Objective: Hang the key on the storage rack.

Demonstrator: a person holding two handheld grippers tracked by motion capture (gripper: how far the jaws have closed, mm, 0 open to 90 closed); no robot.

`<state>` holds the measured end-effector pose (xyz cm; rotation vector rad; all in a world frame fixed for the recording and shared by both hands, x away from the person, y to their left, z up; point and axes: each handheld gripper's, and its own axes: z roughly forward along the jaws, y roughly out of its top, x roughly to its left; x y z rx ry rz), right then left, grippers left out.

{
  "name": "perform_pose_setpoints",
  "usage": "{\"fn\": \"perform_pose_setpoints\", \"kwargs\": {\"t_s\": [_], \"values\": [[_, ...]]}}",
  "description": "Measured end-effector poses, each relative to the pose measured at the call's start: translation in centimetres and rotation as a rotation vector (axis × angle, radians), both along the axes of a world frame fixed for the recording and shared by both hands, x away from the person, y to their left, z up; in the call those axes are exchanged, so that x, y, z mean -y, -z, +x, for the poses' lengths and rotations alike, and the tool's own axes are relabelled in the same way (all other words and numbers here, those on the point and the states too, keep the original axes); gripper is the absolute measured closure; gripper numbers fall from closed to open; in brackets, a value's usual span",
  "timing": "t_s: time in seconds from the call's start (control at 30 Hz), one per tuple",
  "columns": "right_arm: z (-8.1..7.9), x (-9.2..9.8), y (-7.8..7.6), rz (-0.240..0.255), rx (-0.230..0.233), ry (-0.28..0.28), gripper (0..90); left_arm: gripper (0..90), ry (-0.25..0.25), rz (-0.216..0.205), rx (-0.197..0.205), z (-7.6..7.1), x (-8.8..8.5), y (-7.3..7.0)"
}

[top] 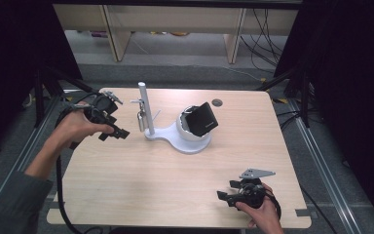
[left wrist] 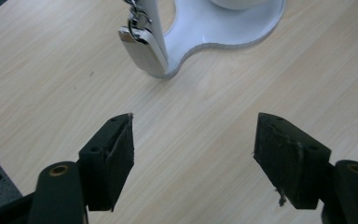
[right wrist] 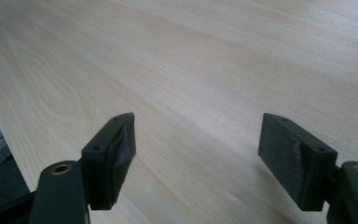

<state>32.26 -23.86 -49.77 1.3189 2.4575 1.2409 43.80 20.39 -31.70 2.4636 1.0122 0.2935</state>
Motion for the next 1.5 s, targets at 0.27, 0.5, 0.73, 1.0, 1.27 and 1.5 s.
{"fn": "perform_pose_setpoints", "kwargs": {"t_s": [0.27, 0.5, 0.73, 1.0, 1.27, 1.5], "values": [[0.0, 0.0, 0.0, 0.002, 0.008, 0.005, 28.4, 27.4, 0.066, -0.051, 0.005, -2.9, 0.3, 2.9], [0.1, 0.2, 0.1, 0.006, -0.002, 0.008, 28.4, 26.3, 0.108, -0.055, 0.000, -4.9, 0.8, 4.6], [0.3, -0.2, 0.1, 0.008, -0.013, 0.001, 28.3, 26.3, 0.135, -0.043, -0.016, -6.7, 1.4, 7.1], [0.3, -0.4, 0.0, 0.008, -0.010, 0.004, 28.3, 26.2, 0.155, -0.065, -0.022, -8.5, 1.6, 10.1], [0.3, -0.7, 0.1, 0.019, -0.021, -0.003, 28.3, 25.5, 0.153, -0.059, -0.028, -9.7, 0.9, 12.4], [0.2, -0.5, -0.1, -0.006, 0.013, 0.002, 28.4, 25.0, 0.157, -0.063, -0.021, -11.1, 1.2, 14.4]]}}
